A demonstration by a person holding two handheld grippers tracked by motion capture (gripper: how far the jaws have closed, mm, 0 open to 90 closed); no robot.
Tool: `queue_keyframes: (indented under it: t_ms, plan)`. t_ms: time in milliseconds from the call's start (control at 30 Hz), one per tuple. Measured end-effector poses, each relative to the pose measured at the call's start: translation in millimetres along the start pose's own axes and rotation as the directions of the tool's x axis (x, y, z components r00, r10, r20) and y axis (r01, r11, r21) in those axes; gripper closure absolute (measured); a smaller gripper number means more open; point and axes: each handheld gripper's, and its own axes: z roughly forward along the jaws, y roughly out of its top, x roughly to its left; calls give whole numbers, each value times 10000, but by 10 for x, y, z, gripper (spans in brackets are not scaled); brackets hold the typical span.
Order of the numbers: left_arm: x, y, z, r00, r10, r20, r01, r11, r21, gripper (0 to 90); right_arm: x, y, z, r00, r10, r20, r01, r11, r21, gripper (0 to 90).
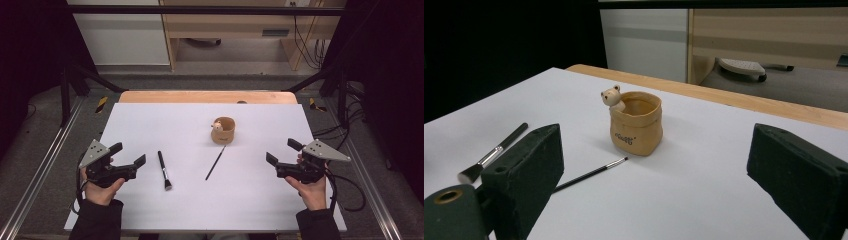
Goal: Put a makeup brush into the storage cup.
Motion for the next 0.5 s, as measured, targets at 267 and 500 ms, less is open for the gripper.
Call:
queue_keyframes:
  t_ms: [267, 500]
  plan:
    - [-31, -82, 92, 9997, -147, -211, 157, 9987, 486, 52, 83, 16, 20, 9999, -144, -37, 144, 9998, 133, 88]
    - [-85, -134, 177, 9996, -108, -252, 129, 9962, 862, 56, 173, 21, 66, 9994, -301, -182, 306, 9991, 293, 87]
